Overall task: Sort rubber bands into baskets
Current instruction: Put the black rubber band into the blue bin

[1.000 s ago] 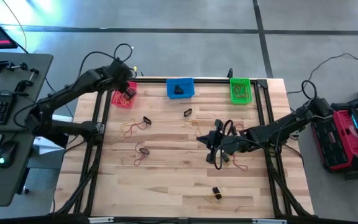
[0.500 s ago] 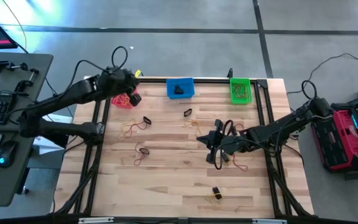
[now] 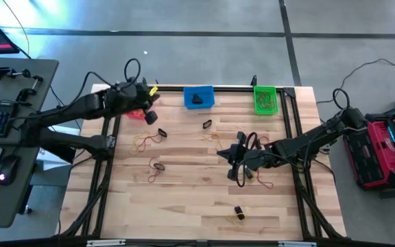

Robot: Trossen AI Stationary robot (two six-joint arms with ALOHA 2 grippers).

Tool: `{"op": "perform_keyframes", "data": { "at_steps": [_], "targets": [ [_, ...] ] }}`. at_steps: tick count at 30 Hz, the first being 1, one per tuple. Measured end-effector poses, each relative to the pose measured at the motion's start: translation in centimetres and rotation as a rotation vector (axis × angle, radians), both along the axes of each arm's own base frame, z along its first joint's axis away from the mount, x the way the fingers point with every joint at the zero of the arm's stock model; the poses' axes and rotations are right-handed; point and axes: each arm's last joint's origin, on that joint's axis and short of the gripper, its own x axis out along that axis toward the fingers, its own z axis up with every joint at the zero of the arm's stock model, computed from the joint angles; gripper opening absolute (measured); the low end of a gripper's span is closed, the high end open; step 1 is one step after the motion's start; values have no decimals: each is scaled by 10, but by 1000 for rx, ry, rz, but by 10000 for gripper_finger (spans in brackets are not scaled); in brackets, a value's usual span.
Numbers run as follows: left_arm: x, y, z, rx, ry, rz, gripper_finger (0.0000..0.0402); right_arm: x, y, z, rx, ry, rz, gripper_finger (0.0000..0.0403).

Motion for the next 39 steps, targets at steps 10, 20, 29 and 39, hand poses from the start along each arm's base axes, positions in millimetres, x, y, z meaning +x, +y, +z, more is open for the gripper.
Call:
{"op": "perform_keyframes", "data": {
  "at_steps": [10, 20, 29, 39],
  "targets": [
    [5, -11, 1, 12, -18, -50, 0, 0, 0, 0, 0, 0, 0, 0],
    [7, -18, 2, 30, -17, -60, 0, 0, 0, 0, 0, 0, 0, 0],
    [8, -22, 2, 30, -19, -79, 0, 0, 0, 0, 0, 0, 0, 0],
    [11, -36, 2, 25, -10, -196, 0, 0, 0, 0, 0, 0, 1, 0]
  ]
}}
